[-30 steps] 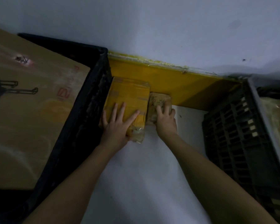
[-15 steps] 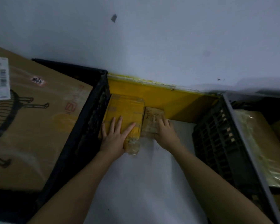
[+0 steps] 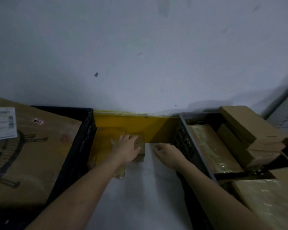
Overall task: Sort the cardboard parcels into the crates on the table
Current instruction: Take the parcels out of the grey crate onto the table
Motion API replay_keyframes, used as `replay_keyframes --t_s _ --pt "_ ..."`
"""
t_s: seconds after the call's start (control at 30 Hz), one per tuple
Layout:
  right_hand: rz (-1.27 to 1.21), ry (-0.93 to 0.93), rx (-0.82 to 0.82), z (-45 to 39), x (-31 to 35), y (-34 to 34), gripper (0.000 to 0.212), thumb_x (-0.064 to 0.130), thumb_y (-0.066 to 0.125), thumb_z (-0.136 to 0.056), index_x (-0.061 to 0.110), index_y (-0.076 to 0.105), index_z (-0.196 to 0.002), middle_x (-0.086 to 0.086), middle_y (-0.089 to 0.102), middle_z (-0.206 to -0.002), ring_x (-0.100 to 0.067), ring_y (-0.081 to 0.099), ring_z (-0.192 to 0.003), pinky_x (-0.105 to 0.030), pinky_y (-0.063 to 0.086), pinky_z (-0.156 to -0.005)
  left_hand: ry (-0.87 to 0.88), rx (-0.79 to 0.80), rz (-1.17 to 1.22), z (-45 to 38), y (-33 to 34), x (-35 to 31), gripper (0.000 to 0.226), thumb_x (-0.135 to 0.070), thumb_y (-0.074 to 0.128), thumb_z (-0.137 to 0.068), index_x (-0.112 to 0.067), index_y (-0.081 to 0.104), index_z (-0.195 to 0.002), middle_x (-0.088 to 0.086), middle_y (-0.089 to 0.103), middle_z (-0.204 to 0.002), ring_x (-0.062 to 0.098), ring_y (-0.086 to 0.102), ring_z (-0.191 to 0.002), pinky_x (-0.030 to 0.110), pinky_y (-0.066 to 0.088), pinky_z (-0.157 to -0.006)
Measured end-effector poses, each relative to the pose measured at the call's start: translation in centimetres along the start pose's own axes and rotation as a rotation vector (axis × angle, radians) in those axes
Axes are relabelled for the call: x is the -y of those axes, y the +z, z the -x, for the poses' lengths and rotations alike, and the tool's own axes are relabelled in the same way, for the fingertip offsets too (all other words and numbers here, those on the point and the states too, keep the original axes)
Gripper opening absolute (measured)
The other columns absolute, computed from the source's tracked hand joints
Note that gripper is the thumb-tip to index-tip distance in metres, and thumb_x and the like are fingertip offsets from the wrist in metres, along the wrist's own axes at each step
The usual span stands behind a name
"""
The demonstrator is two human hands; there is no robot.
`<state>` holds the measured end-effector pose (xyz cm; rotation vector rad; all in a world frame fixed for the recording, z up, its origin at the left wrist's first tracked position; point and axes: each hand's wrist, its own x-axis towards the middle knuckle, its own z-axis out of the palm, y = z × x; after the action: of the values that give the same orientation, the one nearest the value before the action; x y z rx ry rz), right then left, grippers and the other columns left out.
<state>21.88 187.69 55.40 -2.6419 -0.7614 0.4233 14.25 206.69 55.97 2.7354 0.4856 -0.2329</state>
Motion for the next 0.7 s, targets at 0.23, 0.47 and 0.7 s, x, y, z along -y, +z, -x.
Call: replay_keyframes --t_s 0.23,0.47,0.7 --pt "0.089 -0.121 -0.177 5.0 -1.6 -8.6 0.042 0.049 0.048 -0.096 0.022 0.062 -0.125 -0.003 0.067 -0.118 -0.022 0.062 -0.106 -0.042 0.053 -0.088 0.094 -0.138 -0.014 1.9 -4.0 -7.3 0.059 -0.07 0.037 -0.09 -0.044 0.038 -0.144 -0.001 0.039 -0.152 0.03 0.029 -0.142 0.057 0.029 -0.109" --pt "-0.012 -0.106 -0.225 8.6 -5.8 -14.9 0.049 0.052 0.04 -0.098 0.023 0.063 -0.129 0.0 0.063 -0.129 -0.023 0.057 -0.117 -0.045 0.05 -0.095 0.163 -0.248 0.116 5.1 -6.0 -13.1 0.049 -0.065 0.043 -0.093 -0.041 0.048 -0.136 0.0 0.053 -0.136 0.026 0.045 -0.129 0.046 0.042 -0.103" --pt "0.017 -0.147 -0.235 12.2 -11.6 -17.2 0.05 0.056 0.04 -0.097 0.026 0.059 -0.133 -0.002 0.065 -0.126 -0.018 0.059 -0.102 -0.036 0.049 -0.082 0.203 -0.259 0.109 7.3 -3.9 -20.5 0.049 -0.063 0.043 -0.095 -0.039 0.047 -0.137 -0.003 0.054 -0.132 0.024 0.047 -0.123 0.047 0.044 -0.099"
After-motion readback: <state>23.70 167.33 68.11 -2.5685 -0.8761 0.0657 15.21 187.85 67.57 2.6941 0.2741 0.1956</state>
